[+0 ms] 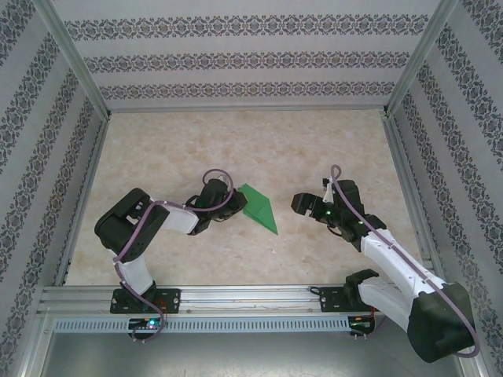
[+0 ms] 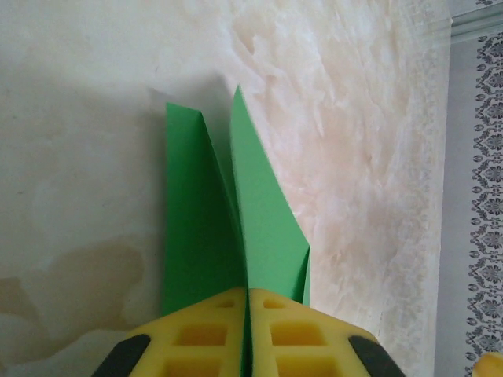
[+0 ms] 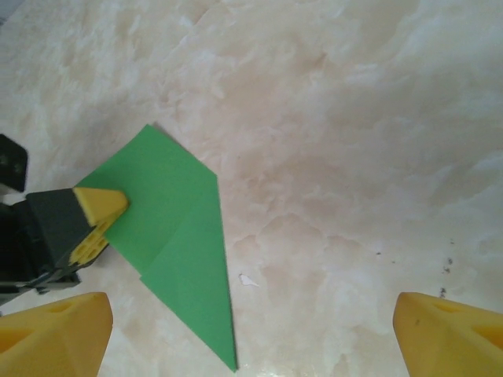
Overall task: Fold a paper plane with a square sheet of paper (fold left side to right side)
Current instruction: Fold the wing for the fifth time at the center of the table.
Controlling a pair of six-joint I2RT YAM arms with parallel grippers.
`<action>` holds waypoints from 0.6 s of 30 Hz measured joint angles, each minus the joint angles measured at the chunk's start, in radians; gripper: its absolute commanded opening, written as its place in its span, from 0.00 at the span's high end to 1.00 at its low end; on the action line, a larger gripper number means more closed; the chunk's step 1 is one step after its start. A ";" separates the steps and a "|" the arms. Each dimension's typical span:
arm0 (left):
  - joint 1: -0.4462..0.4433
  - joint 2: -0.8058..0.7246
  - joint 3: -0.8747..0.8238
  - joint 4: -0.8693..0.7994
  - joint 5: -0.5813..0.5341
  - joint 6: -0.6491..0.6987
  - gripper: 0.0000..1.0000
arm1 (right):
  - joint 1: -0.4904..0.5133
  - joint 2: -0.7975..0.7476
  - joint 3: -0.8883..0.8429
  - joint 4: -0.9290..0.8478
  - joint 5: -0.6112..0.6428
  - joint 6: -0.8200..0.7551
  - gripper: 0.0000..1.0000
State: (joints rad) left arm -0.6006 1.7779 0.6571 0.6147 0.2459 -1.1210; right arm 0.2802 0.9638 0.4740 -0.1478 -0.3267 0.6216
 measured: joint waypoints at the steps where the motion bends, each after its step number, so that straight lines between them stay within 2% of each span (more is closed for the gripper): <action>1: 0.001 -0.003 -0.001 0.000 0.010 0.007 0.97 | -0.010 0.002 -0.002 0.011 -0.029 -0.004 0.09; 5: 0.017 -0.054 -0.024 -0.002 0.069 0.061 0.97 | -0.028 0.040 -0.002 0.073 -0.163 -0.032 0.09; 9: 0.052 -0.135 -0.065 -0.006 0.160 0.141 0.98 | -0.027 0.144 0.004 0.140 -0.310 -0.065 0.14; 12: 0.086 -0.177 -0.100 -0.008 0.246 0.204 0.98 | -0.005 0.254 0.032 0.168 -0.394 -0.099 0.17; 18: 0.124 -0.214 -0.128 -0.056 0.397 0.337 0.98 | 0.060 0.441 0.097 0.259 -0.518 -0.166 0.16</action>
State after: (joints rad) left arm -0.4763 1.5635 0.5293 0.5587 0.6430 -0.7837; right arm 0.3397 1.4048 0.5713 0.1112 -0.8452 0.4557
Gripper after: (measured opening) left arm 0.045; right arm 0.841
